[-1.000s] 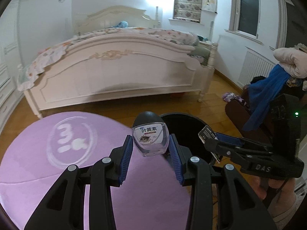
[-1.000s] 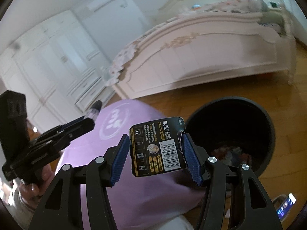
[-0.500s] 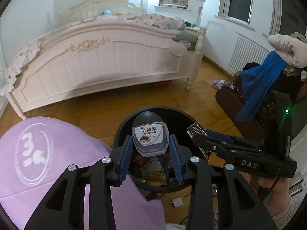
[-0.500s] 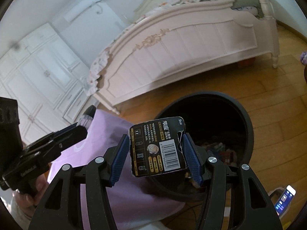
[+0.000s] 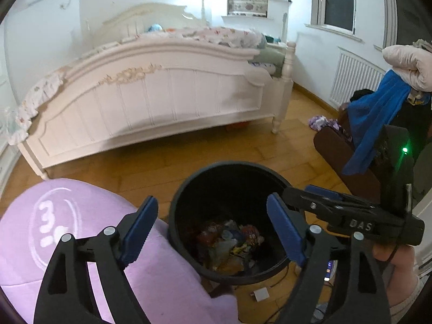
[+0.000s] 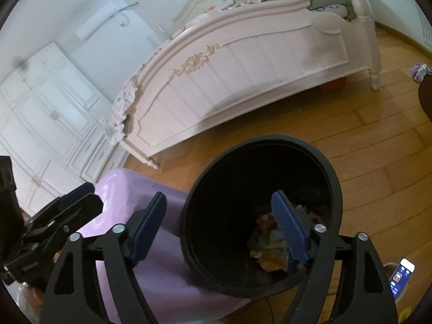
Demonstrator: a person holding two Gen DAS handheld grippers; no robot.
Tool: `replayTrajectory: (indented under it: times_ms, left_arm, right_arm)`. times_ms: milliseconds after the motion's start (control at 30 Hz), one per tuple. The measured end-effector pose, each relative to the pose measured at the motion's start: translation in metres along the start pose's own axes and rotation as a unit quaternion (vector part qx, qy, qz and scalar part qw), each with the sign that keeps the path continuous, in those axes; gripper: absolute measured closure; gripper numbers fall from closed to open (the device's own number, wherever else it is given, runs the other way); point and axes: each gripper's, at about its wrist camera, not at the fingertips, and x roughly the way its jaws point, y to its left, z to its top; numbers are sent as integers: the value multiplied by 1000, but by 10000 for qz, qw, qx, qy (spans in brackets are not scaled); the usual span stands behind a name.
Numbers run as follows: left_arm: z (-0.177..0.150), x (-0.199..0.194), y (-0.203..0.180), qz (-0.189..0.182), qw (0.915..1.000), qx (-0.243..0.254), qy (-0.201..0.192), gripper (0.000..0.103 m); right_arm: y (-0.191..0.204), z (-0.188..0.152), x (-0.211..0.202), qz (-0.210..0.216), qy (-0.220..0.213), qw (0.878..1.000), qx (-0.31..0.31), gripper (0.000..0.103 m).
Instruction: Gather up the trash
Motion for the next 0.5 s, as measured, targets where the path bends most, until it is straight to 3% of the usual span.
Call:
replayTrajectory:
  times_ms: [233, 500]
  left_arm:
    - [-12, -52, 24, 206, 9988, -191, -394, 11]
    - [-46, -125, 73, 662, 9920, -707, -812, 6]
  right_arm:
    - [45, -12, -21, 208, 23, 9993, -305, 21]
    - [138, -42, -33, 510, 200, 9937, -976, 21]
